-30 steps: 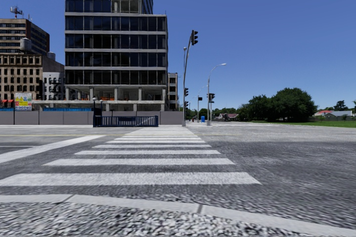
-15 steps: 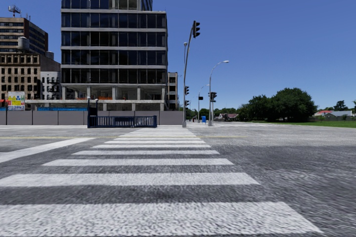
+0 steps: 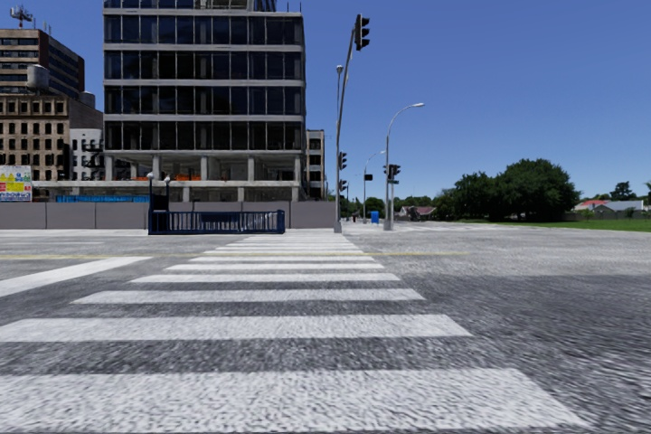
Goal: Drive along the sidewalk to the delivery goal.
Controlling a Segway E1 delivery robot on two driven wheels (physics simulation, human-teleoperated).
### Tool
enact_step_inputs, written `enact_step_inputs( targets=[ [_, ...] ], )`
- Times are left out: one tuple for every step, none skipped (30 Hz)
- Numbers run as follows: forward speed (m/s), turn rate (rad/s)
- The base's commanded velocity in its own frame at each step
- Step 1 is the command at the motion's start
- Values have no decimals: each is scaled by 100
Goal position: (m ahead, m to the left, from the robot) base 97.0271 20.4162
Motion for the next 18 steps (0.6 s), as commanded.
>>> enact_step_inputs(
  targets=[
    [200,0],
    [200,0],
    [200,0],
    [200,0],
    [200,0],
    [200,0],
    [200,0],
    [200,0],
    [200,0],
    [200,0],
    [200,0],
    [200,0],
    [200,0],
    [200,0],
    [200,0],
    [200,0],
    [200,0],
    [200,0]
  ],
)
